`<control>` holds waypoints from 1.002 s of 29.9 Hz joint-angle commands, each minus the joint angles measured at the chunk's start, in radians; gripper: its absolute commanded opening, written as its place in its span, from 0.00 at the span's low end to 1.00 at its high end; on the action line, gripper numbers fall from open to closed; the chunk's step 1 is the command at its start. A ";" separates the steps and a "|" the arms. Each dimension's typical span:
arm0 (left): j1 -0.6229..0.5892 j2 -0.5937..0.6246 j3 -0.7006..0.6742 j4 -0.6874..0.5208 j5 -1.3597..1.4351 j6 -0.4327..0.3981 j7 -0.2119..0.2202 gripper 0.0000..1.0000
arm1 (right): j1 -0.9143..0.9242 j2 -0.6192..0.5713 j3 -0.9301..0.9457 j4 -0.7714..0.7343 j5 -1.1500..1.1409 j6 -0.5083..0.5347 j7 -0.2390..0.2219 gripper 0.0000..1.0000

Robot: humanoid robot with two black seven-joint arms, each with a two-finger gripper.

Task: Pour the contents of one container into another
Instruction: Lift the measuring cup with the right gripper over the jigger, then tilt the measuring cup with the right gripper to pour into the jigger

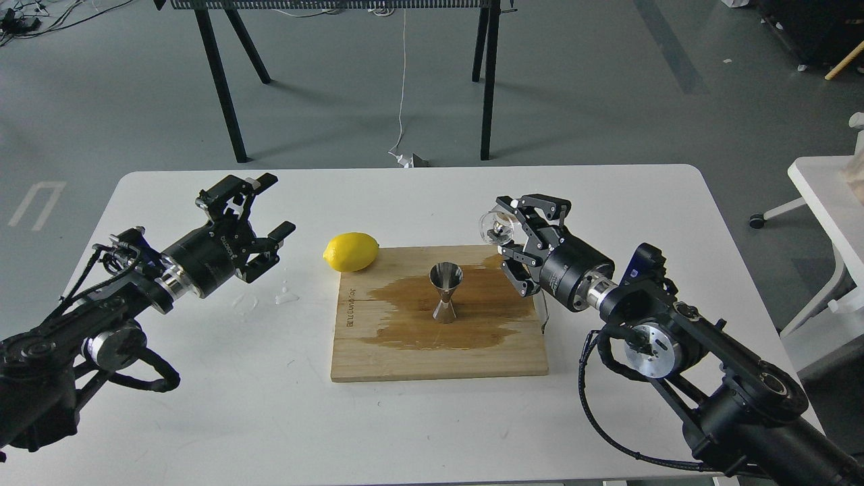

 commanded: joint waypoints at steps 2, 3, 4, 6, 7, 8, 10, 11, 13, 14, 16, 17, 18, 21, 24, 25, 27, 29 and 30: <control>0.000 0.000 0.001 0.000 0.000 0.000 0.000 0.93 | 0.040 0.003 -0.060 -0.009 -0.030 -0.023 0.000 0.43; 0.000 0.000 0.001 0.000 -0.002 0.000 0.000 0.93 | 0.046 0.005 -0.066 -0.015 -0.030 -0.028 0.000 0.43; 0.000 0.000 0.001 0.000 0.000 0.000 0.000 0.93 | 0.051 0.008 -0.069 -0.021 -0.030 -0.028 0.000 0.43; 0.000 0.000 0.001 0.000 0.000 0.000 0.000 0.93 | 0.057 0.012 -0.078 -0.033 -0.031 -0.031 0.000 0.43; 0.000 0.000 0.001 0.000 0.000 0.000 0.000 0.93 | 0.059 0.018 -0.083 -0.036 -0.036 -0.034 0.000 0.43; 0.000 0.000 0.001 0.000 -0.002 0.000 0.000 0.93 | 0.060 0.026 -0.087 -0.041 -0.041 -0.039 0.000 0.43; 0.000 0.000 0.001 0.000 0.000 0.000 0.000 0.93 | 0.060 0.038 -0.089 -0.050 -0.059 -0.043 0.002 0.43; 0.000 0.000 0.001 0.000 0.000 0.000 0.000 0.93 | 0.060 0.043 -0.089 -0.053 -0.073 -0.043 0.002 0.43; 0.000 0.000 0.001 0.002 0.000 0.000 0.000 0.93 | 0.062 0.054 -0.093 -0.061 -0.087 -0.043 0.000 0.43; 0.000 0.000 0.001 0.000 0.000 0.000 0.000 0.93 | 0.062 0.058 -0.100 -0.065 -0.087 -0.043 0.000 0.43; 0.000 0.000 0.001 0.000 -0.002 0.000 0.000 0.93 | 0.069 0.060 -0.116 -0.067 -0.087 -0.045 0.000 0.43; 0.000 0.000 0.001 0.000 -0.002 0.000 0.000 0.93 | 0.076 0.060 -0.124 -0.067 -0.087 -0.046 0.002 0.43; 0.000 0.000 0.001 0.002 -0.002 0.000 0.000 0.93 | 0.077 0.060 -0.130 -0.068 -0.087 -0.053 0.002 0.43; 0.000 0.000 0.001 0.000 0.000 0.000 0.000 0.93 | 0.085 0.061 -0.152 -0.073 -0.093 -0.063 0.002 0.43; 0.000 0.000 0.000 0.000 -0.002 0.000 0.000 0.93 | 0.100 0.066 -0.170 -0.078 -0.133 -0.071 0.002 0.43; 0.000 0.000 0.000 0.000 -0.002 0.000 0.000 0.93 | 0.103 0.067 -0.175 -0.084 -0.139 -0.076 0.002 0.43; 0.000 0.000 0.000 0.000 -0.002 0.000 0.000 0.93 | 0.106 0.068 -0.187 -0.088 -0.142 -0.080 0.005 0.43; 0.000 0.000 0.000 0.000 -0.002 0.000 0.000 0.93 | 0.114 0.066 -0.193 -0.088 -0.145 -0.080 0.008 0.43; 0.000 0.000 0.000 0.000 -0.002 0.000 0.000 0.93 | 0.117 0.067 -0.195 -0.088 -0.148 -0.080 0.009 0.43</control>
